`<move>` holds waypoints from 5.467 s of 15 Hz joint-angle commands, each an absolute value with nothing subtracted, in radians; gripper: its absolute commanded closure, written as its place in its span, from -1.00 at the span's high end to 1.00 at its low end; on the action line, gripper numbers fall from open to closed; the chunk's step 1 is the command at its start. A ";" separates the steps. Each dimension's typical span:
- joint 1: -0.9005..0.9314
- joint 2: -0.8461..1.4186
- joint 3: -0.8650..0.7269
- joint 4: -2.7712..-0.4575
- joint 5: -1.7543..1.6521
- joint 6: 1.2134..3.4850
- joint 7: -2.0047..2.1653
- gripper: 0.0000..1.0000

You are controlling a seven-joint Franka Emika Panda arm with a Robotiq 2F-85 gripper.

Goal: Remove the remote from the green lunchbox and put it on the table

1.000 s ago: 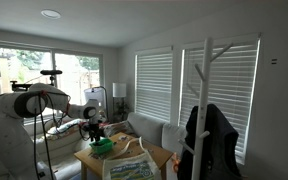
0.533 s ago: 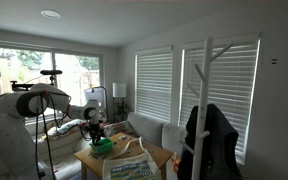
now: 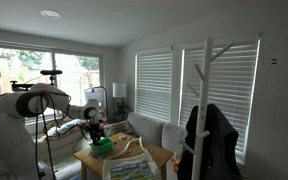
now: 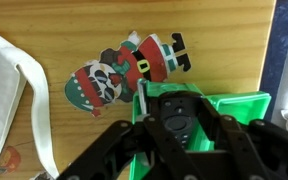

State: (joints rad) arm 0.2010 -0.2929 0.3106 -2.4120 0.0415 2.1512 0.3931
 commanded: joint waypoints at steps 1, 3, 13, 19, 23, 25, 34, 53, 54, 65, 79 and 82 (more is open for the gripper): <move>0.209 -0.367 0.298 -2.415 0.050 2.111 0.386 -0.65; 0.215 -0.417 0.285 -2.415 0.085 2.070 0.377 -0.65; 0.112 -0.670 0.291 -2.478 0.052 2.074 0.562 -0.65; 0.037 -0.660 0.278 -2.503 0.057 2.099 0.588 -0.15; 0.035 -0.664 0.281 -2.510 0.056 2.106 0.604 -0.15; -0.021 -0.663 0.316 -2.529 -0.004 2.189 0.674 -0.65; -0.230 -0.409 0.265 -2.478 -0.157 2.462 0.843 -0.65; -0.180 -0.087 0.115 -2.224 -0.258 2.531 1.424 -0.15; -0.177 -0.068 0.106 -2.206 -0.256 2.530 1.436 -0.15; -0.096 0.111 0.018 -2.050 -0.354 2.717 1.954 -0.65; 0.053 0.367 -0.146 -1.826 -0.553 2.575 1.783 -0.65; 0.085 0.407 -0.172 -1.793 -0.554 2.555 1.783 -0.65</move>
